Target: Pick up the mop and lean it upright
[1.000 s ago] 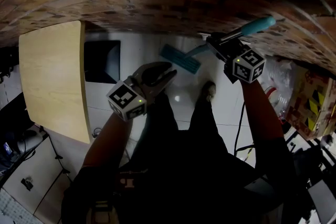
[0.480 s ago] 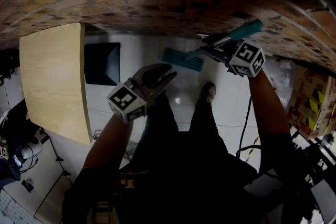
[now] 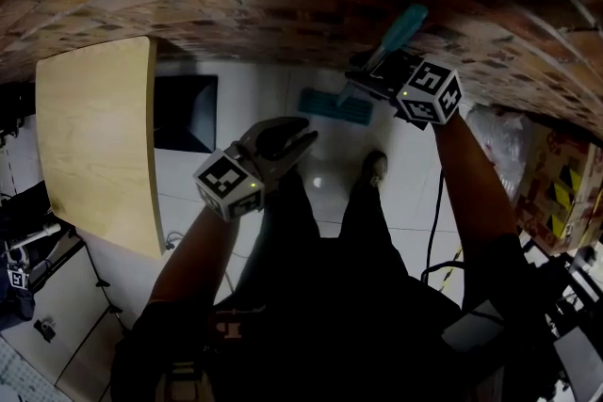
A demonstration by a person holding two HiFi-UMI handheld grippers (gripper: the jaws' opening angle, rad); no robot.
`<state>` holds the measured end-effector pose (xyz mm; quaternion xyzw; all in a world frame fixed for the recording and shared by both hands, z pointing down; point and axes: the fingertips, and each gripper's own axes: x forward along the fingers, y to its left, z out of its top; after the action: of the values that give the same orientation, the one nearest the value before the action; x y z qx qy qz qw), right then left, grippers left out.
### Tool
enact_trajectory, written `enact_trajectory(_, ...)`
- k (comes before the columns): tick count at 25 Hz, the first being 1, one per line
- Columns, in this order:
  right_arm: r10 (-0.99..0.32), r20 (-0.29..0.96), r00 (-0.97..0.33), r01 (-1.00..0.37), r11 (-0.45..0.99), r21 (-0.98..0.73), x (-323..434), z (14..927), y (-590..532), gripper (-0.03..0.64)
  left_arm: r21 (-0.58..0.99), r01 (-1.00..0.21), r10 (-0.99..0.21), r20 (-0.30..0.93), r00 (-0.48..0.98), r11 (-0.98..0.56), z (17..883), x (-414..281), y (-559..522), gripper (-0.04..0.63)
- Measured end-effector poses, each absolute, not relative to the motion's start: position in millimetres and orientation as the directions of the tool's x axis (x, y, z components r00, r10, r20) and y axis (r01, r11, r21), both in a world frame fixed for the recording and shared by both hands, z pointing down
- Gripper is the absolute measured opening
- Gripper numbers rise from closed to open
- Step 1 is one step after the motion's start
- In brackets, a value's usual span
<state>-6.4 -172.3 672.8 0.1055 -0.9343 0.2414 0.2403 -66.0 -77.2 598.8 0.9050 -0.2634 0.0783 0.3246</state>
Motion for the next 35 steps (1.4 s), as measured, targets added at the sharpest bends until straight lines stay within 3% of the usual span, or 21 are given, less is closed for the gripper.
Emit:
enact_trajectory(11, -0.271, 0.511, -0.816, -0.534, 0.694, -0.483, 11, 687, -182, 0.268, 0.557, -0.527, -0.427, 0.312, 0.849, -0.642, 602, -68, -76, 0.097)
enact_trajectory(21, -0.326, 0.51, -0.796, -0.579, 0.656, -0.484, 42, 691, -168, 0.288, 0.568, -0.517, -0.41, 0.317, 0.855, -0.641, 605, -58, -75, 0.097)
enact_trajectory(28, -0.367, 0.484, -0.794, -0.594, 0.635, -0.494, 72, 668, -144, 0.278, 0.554, -0.514, -0.413, 0.307, 0.857, -0.655, 589, -50, -81, 0.097)
enact_trajectory(35, -0.472, 0.397, -0.787, -0.615, 0.646, -0.451, 99, 580, -135, 0.147, 0.5, -0.517, -0.452, 0.256, 0.855, -0.695, 524, -42, -97, 0.084)
